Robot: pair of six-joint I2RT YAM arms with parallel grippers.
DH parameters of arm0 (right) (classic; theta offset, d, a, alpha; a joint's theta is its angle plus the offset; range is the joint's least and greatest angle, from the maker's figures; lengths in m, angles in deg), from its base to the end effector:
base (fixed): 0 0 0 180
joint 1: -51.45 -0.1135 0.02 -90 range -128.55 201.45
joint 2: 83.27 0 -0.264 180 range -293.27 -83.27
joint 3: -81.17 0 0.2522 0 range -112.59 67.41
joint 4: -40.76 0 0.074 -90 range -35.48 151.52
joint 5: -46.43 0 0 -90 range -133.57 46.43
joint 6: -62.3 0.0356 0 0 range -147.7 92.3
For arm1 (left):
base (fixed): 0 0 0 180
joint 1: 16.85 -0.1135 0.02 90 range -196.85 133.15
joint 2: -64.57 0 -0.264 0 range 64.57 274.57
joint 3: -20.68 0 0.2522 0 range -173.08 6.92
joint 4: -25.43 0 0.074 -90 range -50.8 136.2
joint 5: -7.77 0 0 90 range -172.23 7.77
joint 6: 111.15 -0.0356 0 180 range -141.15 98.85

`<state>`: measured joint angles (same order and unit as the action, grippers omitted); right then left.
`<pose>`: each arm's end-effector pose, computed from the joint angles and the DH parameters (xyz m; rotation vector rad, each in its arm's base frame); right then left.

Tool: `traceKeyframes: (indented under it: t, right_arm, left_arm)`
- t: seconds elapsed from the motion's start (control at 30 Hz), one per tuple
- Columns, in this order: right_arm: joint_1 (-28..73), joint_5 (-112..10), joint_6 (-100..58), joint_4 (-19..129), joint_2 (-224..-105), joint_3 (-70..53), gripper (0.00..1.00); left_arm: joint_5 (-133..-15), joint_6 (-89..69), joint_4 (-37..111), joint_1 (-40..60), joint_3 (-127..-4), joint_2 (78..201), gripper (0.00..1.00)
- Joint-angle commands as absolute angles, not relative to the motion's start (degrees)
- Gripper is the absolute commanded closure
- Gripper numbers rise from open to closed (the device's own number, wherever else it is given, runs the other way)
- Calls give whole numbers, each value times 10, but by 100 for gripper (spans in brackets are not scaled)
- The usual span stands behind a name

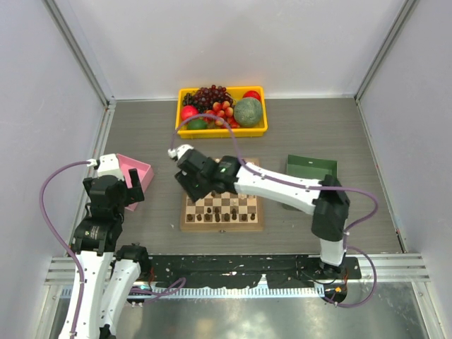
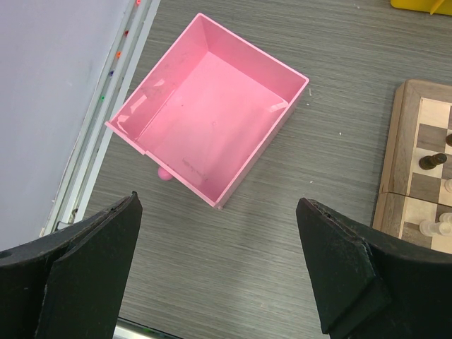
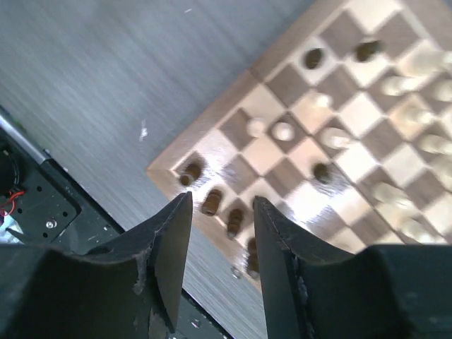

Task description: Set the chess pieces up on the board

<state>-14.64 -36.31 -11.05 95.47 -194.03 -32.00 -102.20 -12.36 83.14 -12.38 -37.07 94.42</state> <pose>0.1794 0.3935 0.2845 -1.0084 2.3214 0.4505 0.1078 0.0038 0.3095 -0.2868 2.0443 0.2217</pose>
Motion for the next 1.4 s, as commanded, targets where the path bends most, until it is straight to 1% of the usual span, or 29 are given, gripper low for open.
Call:
traceKeyframes:
  t: [0.0,0.2,0.4,0.87,1.37]
  right_arm:
    - [-82,-336,-90,928,-1864,-266,53]
    - [-4,-345,-61,896,-1795,-150,53]
    - [55,-357,-54,889,-1790,-110,53]
    - [109,-352,-64,880,-1819,-95,54]
    - [130,-340,-82,870,-1884,-96,60]
  left_arm:
    - [-1024,-119,809,-126,-370,943,1]
    - [-1023,-120,809,-126,-370,945,1]
    - [-1020,-120,809,-126,-370,945,1]
    - [-1018,-120,809,-126,-372,950,1]
    - [-1016,-120,809,-126,-371,953,1]
